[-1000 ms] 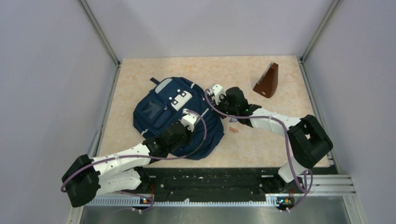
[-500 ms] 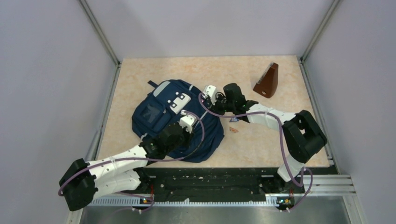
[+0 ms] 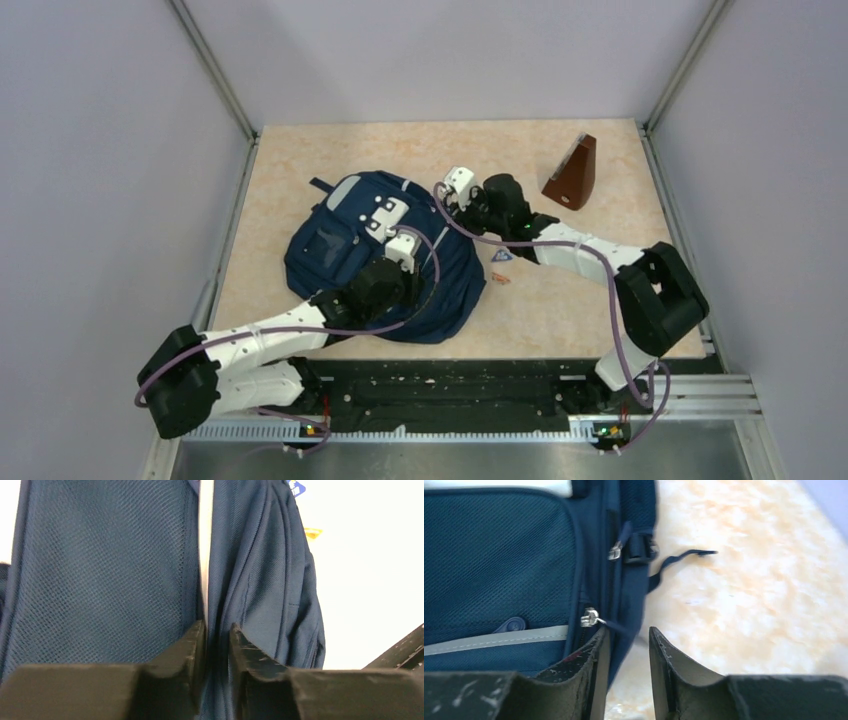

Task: Pack the student bag
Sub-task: Zip the student bag at the center of the board, then adjust the student bag at the center of the board.

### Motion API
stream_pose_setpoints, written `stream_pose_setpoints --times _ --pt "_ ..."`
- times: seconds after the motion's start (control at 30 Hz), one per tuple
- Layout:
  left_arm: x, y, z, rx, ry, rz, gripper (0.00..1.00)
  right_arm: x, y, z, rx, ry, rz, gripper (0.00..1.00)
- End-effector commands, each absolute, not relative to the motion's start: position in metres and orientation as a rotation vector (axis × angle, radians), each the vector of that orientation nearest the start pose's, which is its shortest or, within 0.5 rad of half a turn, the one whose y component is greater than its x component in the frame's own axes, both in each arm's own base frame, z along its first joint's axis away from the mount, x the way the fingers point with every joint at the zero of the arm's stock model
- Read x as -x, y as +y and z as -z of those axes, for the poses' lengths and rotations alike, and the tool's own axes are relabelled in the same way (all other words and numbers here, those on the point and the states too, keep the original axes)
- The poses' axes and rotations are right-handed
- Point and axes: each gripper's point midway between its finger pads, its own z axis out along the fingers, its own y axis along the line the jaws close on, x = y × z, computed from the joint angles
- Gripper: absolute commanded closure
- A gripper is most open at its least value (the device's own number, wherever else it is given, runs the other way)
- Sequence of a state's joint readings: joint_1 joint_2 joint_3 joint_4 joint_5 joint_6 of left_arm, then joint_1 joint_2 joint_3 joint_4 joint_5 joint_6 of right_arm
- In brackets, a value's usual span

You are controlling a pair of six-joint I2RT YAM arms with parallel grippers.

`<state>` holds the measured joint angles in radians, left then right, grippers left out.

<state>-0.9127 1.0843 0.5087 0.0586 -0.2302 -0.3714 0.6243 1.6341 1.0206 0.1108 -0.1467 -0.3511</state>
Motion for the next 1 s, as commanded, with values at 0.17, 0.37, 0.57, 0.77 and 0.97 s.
stream_pose_setpoints --times 0.17,0.37,0.57,0.77,0.97 --pt "-0.246 -0.25 -0.187 -0.316 2.021 0.542 0.18 -0.381 0.201 -0.25 0.513 1.713 -0.121 0.44" --pt "-0.27 -0.204 -0.194 -0.196 2.137 0.516 0.13 -0.339 0.191 -0.247 0.321 1.818 -0.325 0.37" --pt "-0.286 -0.173 -0.174 -0.028 2.178 0.54 0.13 -0.291 0.199 -0.205 0.075 2.016 -0.616 0.39" --pt "-0.295 -0.156 -0.155 0.027 2.207 0.487 0.13 -0.249 0.22 -0.16 -0.032 2.136 -0.839 0.36" --pt "-0.297 -0.163 -0.14 -0.009 2.249 0.518 0.15 -0.218 0.25 -0.134 0.025 2.203 -0.903 0.31"
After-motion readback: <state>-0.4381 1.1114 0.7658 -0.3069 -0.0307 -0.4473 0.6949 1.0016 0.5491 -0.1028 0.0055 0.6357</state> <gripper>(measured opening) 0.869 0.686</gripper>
